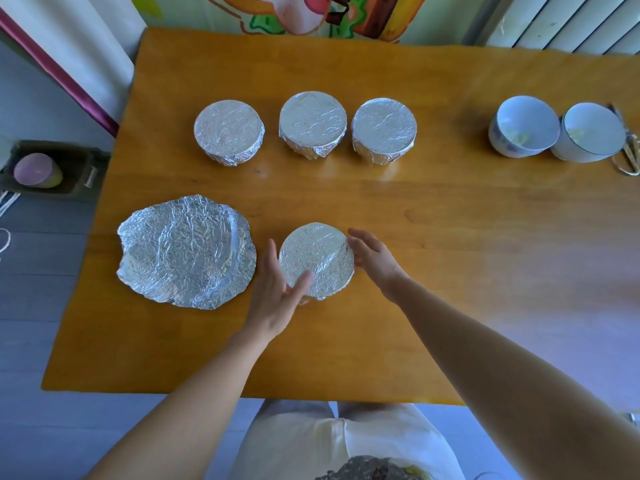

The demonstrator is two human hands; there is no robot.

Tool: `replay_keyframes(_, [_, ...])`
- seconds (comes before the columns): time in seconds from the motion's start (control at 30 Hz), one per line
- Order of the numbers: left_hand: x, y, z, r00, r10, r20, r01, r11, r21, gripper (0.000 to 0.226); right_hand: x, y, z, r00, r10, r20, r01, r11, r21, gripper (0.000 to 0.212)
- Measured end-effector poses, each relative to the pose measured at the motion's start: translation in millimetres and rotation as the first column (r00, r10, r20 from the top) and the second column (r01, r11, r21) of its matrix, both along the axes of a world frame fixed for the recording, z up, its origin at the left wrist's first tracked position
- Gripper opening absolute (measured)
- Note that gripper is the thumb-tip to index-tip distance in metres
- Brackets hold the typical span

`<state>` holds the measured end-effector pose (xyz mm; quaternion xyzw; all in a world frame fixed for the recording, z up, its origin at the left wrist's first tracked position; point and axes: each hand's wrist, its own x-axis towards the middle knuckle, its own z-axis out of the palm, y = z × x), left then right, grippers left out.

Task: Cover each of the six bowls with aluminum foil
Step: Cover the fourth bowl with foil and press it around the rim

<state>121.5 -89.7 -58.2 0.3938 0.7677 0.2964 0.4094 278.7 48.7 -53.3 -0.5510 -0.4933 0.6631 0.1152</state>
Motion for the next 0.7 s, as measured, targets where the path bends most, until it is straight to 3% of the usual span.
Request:
replay_keyframes(0.07, [-5.6,2.4,3.1,0.962,0.215,0.168,-0.211,0.977,-0.045,0.101,1.0,-0.3,0.3,0.999,0.005,0.037,-0.003,0.997,-0.072,0.037])
replay_keyframes(0.13, [-9.6,10.5,7.3,0.861,0.396,0.319,-0.367,0.918,-0.150,0.075,1.6,-1.4,4.2,1.000,0.015,0.024,-0.011,0.988,-0.152,0.028])
replay_keyframes(0.2, [-11.9,17.0,12.1,0.711,0.520,0.474,-0.438,0.854,-0.280,0.049,3.5,-1.8,5.2,1.000,-0.010,-0.019,0.005,0.975,-0.222,0.024])
replay_keyframes(0.27, [-14.5,17.5,15.7,0.640,0.548,0.539,-0.430,0.836,-0.340,0.040,5.5,-2.9,4.5,0.999,-0.017,-0.045,0.005,0.969,-0.247,0.028])
replay_keyframes(0.37, [-15.6,9.8,8.5,0.750,0.436,0.497,-0.359,0.900,-0.248,0.042,5.5,-4.6,2.8,0.999,-0.031,-0.032,0.023,0.970,-0.243,0.031])
replay_keyframes(0.5, [-19.9,-1.9,8.0,0.937,0.197,0.288,-0.205,0.979,-0.004,0.091,1.1,-5.4,3.7,0.999,-0.053,-0.006,0.051,0.978,-0.202,0.029])
replay_keyframes(0.6, [-23.5,5.1,8.2,0.963,0.094,0.254,-0.111,0.993,0.051,0.086,-4.1,-3.8,4.0,0.999,-0.050,0.002,0.050,0.984,-0.174,0.029])
replay_keyframes(0.7, [-18.6,10.6,6.2,0.935,0.160,0.315,-0.164,0.986,-0.014,0.084,-10.2,-1.0,2.5,0.995,-0.099,-0.002,0.097,0.985,-0.142,0.027])
